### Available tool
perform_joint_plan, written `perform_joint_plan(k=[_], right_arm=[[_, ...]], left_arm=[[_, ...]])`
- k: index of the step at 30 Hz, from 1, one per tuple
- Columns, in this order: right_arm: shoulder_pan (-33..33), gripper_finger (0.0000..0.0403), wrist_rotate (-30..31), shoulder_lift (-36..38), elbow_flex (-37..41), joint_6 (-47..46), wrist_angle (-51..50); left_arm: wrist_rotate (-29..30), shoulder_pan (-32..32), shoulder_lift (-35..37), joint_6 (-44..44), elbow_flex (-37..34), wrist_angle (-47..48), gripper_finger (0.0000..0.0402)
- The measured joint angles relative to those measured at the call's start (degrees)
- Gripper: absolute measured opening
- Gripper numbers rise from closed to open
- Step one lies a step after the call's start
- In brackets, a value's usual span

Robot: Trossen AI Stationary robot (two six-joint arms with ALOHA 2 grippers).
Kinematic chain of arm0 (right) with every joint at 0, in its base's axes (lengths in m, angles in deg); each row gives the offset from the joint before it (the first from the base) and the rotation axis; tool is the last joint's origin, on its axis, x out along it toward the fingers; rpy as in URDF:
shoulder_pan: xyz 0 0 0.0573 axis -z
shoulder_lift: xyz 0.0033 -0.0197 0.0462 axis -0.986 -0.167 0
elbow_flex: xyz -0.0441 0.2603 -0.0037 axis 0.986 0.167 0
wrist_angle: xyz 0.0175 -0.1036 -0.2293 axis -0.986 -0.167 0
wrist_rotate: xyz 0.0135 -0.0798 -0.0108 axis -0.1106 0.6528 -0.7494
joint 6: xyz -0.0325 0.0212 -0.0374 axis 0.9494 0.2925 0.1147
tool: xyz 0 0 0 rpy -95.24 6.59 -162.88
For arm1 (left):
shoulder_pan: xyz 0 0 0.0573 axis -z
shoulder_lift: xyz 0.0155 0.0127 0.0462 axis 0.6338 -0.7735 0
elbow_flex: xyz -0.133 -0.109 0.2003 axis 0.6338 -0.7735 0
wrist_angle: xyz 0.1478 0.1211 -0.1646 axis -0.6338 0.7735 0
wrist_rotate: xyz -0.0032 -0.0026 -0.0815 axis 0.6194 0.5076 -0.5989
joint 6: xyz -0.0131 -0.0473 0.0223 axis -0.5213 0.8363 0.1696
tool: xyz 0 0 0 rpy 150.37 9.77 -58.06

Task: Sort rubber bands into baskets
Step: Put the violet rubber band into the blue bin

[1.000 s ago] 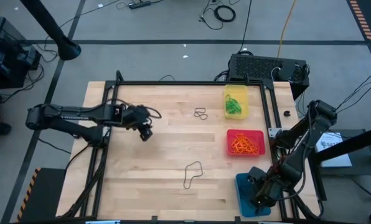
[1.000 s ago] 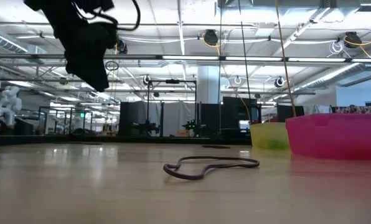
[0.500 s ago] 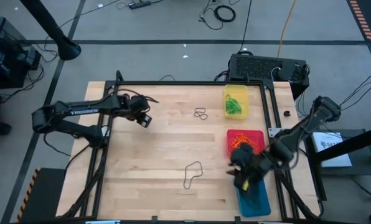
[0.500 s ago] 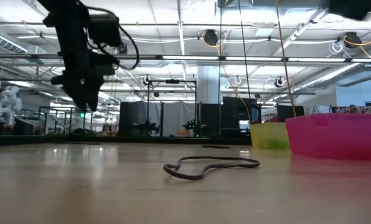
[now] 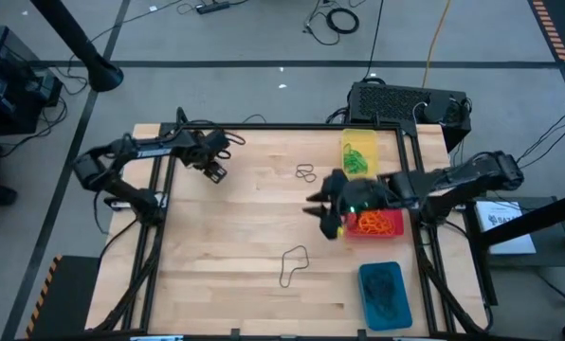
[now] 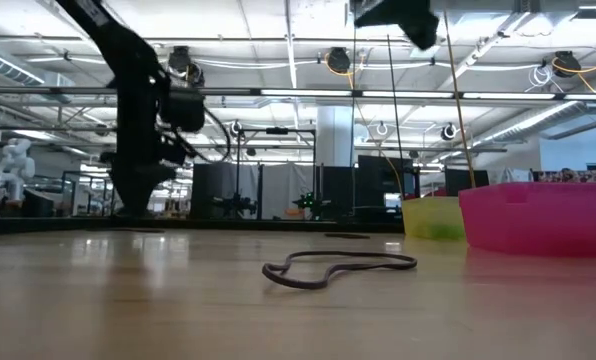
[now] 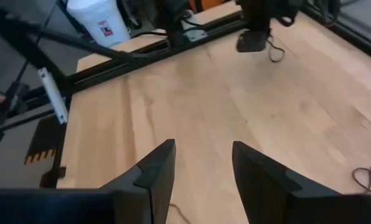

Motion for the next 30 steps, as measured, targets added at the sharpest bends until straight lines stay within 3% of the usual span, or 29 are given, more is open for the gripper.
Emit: perform_joint_plan(k=[7, 18, 25, 30], right_arm=[[10.35, 0.0152, -8.89, 0.0, 0.0, 0.22, 1.32], [24.76, 0.0152, -19.86, 0.0, 0.0, 12.68, 4.68], [33.3, 0.0152, -27.81, 0.0, 0.0, 19.88, 4.45], [37.04, 0.0152, -32.52, 0.0, 0.0, 21.7, 3.72]], left_arm=[[-2.58, -6.59, -6.3, -17.97, 0.0, -2.49, 0.0187], [-1.5, -7.44, -7.13, -47.26, 0.07, -4.67, 0.0187], [-2.04, -7.44, -13.34, -56.86, 6.57, 2.19, 0.0187], [-4.11, -8.99, -21.18, -58.34, 12.06, 7.77, 0.0185]])
